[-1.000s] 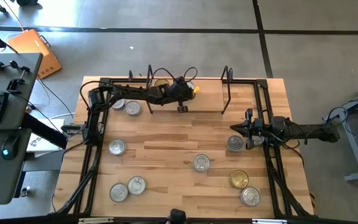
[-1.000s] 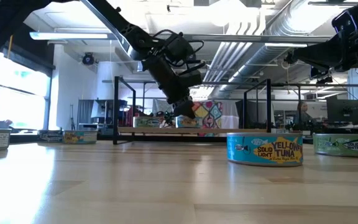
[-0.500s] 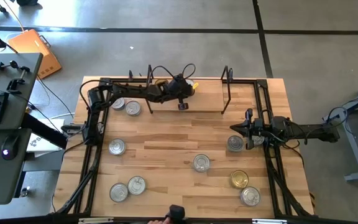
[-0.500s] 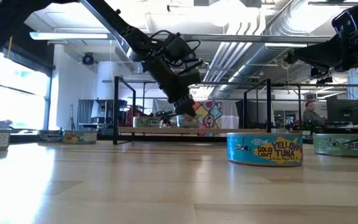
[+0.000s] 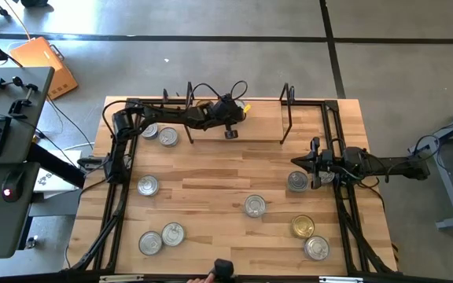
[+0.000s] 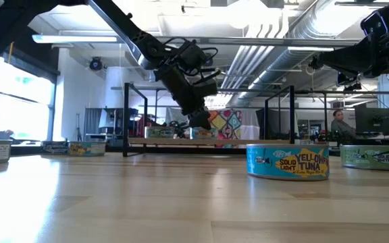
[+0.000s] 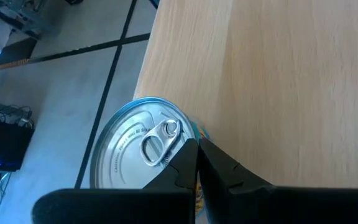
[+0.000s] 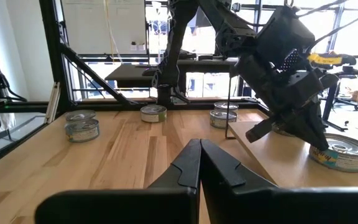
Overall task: Stack canned seafood by type on shelf
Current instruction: Put the yellow and blue tuna can on the shelf, then put the blue tuna can on the shelf
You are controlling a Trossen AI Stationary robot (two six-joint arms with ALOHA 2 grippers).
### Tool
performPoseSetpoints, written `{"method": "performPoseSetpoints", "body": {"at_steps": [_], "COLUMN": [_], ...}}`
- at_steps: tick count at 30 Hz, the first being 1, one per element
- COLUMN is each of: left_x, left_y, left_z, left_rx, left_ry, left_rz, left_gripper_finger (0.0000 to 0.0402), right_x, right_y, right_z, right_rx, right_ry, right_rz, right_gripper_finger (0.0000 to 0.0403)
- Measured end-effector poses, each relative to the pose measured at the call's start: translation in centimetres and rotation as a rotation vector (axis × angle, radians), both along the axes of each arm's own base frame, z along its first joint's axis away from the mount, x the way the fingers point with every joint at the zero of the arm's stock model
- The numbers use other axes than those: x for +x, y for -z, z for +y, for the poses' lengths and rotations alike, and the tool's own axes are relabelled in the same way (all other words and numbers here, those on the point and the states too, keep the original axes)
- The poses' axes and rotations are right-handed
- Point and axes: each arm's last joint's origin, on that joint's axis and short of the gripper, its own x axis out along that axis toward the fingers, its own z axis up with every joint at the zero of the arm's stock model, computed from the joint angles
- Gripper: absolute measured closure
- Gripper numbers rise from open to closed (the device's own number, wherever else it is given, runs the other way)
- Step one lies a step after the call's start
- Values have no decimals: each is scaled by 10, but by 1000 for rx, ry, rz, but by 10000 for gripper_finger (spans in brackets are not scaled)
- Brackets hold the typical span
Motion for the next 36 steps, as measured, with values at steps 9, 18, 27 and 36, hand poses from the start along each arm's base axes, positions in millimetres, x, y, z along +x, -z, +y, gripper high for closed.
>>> {"method": "performPoseSetpoints", "body": {"at_steps": [9, 18, 27, 36], "left_x": [2, 5, 3, -5], "left_y": [0, 1, -8, -59], "left_z": [-8, -18, -26, -61], "left_rx": [-6, 10, 26, 28], "left_ry": [15, -10, -18, 13], "left_rz": [16, 33, 50, -23], "left_gripper_finger": [363, 292, 273, 272], "right_x": [0, 0, 0, 0], "right_y": [0, 0, 0, 0], "right_z": [0, 0, 0, 0], "right_rx": [0, 0, 0, 0], "right_ry": [0, 0, 0, 0], "right_rz": [-1, 0, 0, 0], "right_gripper_finger": [403, 403, 403, 403]}}
